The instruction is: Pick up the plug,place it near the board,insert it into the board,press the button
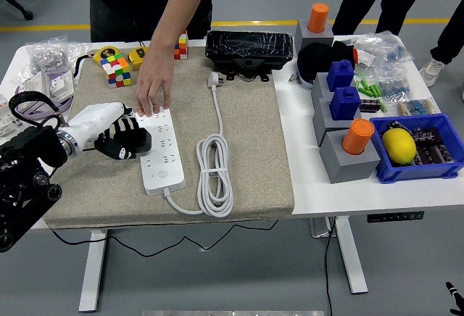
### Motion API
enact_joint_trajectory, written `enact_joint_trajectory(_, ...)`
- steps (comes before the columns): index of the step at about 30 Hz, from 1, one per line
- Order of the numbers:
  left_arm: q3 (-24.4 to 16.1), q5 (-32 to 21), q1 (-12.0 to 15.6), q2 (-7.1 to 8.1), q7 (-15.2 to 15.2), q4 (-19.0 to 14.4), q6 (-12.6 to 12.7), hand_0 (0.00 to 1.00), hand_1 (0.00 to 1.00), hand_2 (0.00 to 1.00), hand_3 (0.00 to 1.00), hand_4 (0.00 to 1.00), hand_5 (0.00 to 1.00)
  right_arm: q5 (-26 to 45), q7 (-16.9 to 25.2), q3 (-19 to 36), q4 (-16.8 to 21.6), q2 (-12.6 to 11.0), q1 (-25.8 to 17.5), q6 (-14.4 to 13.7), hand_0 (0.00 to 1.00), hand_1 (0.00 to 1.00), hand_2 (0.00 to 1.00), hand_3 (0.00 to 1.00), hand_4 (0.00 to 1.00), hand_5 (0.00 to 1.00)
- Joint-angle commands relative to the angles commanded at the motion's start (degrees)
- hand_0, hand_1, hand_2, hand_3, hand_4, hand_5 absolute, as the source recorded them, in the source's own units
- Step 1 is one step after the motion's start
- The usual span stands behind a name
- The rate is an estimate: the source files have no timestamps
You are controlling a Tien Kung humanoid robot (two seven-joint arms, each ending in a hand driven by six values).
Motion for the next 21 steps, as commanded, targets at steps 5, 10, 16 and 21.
enact_joint_trajectory(5,0.1,0.0,-0.1,0.05,-0.1,0.2,0.0,0.299,0.385,0.297,0.493,0.757,0.002,0.0,0.0,0.0,0.0,-0.1,0.1,0.0,0.867,0.842,0.807,0.83,0.998,0.998)
enact_joint_trajectory(10,0.4,0.0,-0.2,0.16,-0.1,0.3,-0.2,0.301,0.384,0.297,0.494,0.757,0.002,0.1,0.0,0.1,0.0,-0.1,0.1,0.0,0.867,0.842,0.807,0.83,0.998,0.998)
enact_joint_trajectory(16,1.1,-0.1,-0.6,0.5,0.0,0.2,-0.7,0.301,0.386,0.297,0.494,0.757,0.002,0.1,0.0,0.1,0.0,-0.1,0.1,0.0,0.867,0.843,0.807,0.83,0.998,0.998)
enact_joint_trajectory(21,1.4,-0.1,-0.8,0.65,0.0,0.3,-0.9,0.301,0.386,0.297,0.494,0.757,0.002,0.2,0.1,0.0,0.0,-0.1,0.1,0.0,0.867,0.843,0.807,0.83,0.998,0.998)
